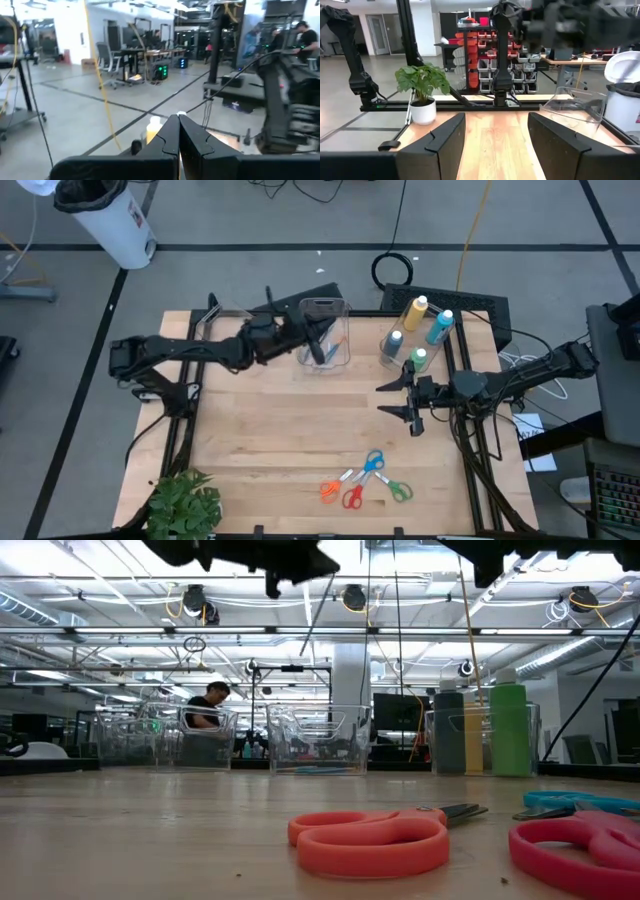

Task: Pick & Place Paint Supplies
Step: Put the blue paint brush into the middle transparent bin, then put the green scissors into the left transparent bin

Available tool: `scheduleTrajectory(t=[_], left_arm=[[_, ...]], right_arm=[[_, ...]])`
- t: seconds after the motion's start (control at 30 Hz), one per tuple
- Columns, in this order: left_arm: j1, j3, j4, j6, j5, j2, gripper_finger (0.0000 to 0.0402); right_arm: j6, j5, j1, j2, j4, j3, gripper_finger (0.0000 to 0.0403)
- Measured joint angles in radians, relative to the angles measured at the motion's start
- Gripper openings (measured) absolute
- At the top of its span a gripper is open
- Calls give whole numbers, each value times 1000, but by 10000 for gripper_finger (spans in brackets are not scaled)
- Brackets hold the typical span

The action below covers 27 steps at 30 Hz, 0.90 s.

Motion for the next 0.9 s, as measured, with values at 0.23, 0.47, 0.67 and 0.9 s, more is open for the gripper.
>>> scheduleTrajectory(t=[0.23,0.47,0.67,0.9], left_arm=[[89,0,61,-71,1,145,1],[164,0,48,-217,-55,276,3],[186,0,49,-219,-50,361,7],[193,0,25,-231,-49,383,43]], right_arm=[[1,0,0,0,0,0,210],[-17,-1,0,0,0,0,210],[-23,-1,0,0,-6,0,210],[-79,-1,0,0,-10,0,210]])
